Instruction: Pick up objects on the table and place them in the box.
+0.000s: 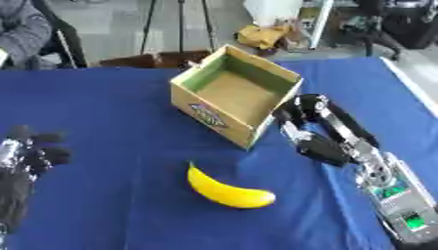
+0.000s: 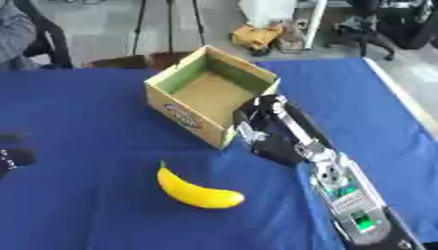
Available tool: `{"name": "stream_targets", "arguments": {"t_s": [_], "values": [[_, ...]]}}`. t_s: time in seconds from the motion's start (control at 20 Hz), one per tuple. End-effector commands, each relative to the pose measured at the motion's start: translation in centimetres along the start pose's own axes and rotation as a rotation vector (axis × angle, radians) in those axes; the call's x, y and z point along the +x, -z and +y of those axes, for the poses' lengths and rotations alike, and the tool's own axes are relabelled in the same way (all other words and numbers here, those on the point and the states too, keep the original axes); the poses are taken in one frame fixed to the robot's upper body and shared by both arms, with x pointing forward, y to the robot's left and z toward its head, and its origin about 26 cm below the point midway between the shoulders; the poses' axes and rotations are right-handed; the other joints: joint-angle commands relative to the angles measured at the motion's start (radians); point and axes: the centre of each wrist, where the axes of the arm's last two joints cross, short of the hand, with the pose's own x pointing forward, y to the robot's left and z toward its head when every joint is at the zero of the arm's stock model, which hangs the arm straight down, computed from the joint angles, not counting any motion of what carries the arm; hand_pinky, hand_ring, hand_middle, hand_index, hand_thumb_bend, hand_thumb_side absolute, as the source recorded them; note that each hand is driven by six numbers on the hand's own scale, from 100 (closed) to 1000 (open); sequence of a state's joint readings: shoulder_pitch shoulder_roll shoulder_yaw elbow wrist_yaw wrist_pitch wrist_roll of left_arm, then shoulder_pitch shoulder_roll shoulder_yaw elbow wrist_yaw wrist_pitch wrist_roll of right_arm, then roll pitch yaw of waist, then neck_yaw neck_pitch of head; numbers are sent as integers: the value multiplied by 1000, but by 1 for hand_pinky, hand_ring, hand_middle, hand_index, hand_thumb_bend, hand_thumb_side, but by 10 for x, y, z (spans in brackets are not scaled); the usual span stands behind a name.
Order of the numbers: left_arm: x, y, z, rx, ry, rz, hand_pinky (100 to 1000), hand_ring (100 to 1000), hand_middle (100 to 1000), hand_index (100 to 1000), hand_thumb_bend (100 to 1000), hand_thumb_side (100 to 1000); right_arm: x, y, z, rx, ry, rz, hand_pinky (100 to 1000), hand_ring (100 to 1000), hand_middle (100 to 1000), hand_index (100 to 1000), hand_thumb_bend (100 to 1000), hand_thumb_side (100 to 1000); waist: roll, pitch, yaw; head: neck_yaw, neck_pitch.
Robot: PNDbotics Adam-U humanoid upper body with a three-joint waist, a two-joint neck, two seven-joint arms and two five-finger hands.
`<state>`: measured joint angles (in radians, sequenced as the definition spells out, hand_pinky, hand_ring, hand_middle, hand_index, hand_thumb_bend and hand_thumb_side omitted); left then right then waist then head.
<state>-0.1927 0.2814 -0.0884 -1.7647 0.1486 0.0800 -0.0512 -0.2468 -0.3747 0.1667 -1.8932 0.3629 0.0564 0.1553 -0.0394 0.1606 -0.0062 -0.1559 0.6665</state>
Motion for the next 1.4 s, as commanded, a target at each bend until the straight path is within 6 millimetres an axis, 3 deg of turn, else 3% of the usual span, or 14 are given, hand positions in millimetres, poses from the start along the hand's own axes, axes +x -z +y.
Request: {"name": "stream_targets", "arguments": {"t_s": [0.05,0.85,1.2,1.4], "values": [[6,1,3,3,6,-22,716,665,730,687,215,1000,6,1,-9,-18,-21,-23,447,507,531,677,100,690,2,-13,0,0,-6],[7,2,3,-1,1,-25,716,665,730,687,214,1000,5,1,-8,-3,-46,-9,447,500,518,662,100,690,2,-15,-2,-2,-6],[7,2,3,-4,0,-25,716,666,731,687,214,1000,1,2,1,143,-136,16,526,605,613,783,100,832,2,-16,-1,-5,-7],[8,2,3,-5,1,-26,716,666,731,687,213,1000,-1,3,10,260,-183,49,544,628,641,797,100,877,3,-16,0,-7,-8]]}}
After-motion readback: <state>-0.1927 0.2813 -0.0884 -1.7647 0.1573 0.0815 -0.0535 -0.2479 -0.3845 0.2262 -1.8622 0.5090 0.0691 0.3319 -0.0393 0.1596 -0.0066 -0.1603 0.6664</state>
